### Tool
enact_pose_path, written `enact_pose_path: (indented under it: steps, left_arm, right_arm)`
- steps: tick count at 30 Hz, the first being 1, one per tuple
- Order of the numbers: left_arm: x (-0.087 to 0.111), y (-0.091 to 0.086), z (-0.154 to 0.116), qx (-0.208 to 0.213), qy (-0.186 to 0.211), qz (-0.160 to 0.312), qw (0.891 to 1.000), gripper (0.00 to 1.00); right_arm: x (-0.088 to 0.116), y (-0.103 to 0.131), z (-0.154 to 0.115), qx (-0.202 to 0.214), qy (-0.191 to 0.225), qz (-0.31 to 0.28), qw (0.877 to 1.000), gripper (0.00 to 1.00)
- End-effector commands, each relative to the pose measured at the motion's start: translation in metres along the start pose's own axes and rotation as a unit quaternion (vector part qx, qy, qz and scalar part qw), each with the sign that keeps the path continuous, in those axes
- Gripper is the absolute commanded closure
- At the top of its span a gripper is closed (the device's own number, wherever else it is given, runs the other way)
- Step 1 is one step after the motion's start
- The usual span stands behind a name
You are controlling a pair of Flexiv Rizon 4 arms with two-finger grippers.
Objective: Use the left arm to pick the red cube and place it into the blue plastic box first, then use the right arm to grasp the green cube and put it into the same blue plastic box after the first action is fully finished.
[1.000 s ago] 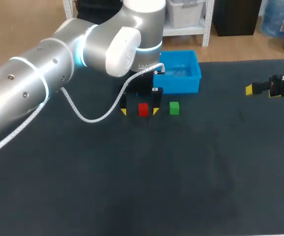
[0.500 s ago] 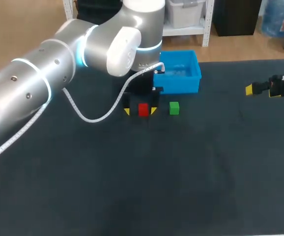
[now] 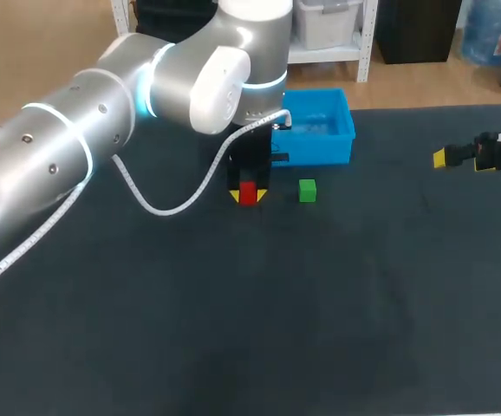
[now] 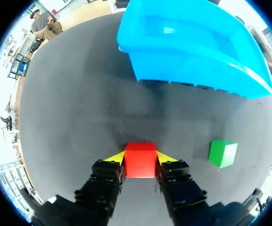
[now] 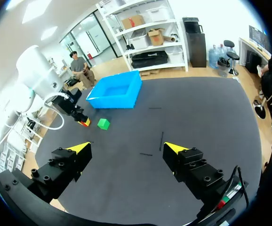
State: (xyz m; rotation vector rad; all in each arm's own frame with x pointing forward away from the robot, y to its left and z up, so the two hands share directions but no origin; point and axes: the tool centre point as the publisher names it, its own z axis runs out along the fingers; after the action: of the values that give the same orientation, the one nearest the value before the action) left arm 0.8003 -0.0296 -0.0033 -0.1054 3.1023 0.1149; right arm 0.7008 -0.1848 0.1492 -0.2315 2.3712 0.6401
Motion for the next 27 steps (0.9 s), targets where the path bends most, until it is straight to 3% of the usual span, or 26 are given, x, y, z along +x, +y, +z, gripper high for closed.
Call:
enact_pose_path:
  steps: [1, 27]
  left_arm:
    - [-0.003, 0.0, -0.004, -0.003, 0.002, 0.002, 1.0, 1.0]
    - [0.002, 0.005, -0.063, 0.023, -0.04, 0.012, 0.999, 1.0]
  right_arm:
    - [0.0, 0.0, 0.0, 0.0, 0.0, 0.0, 1.0, 0.0]
    - [0.0, 0.0, 0.0, 0.0, 0.0, 0.0, 1.0, 0.0]
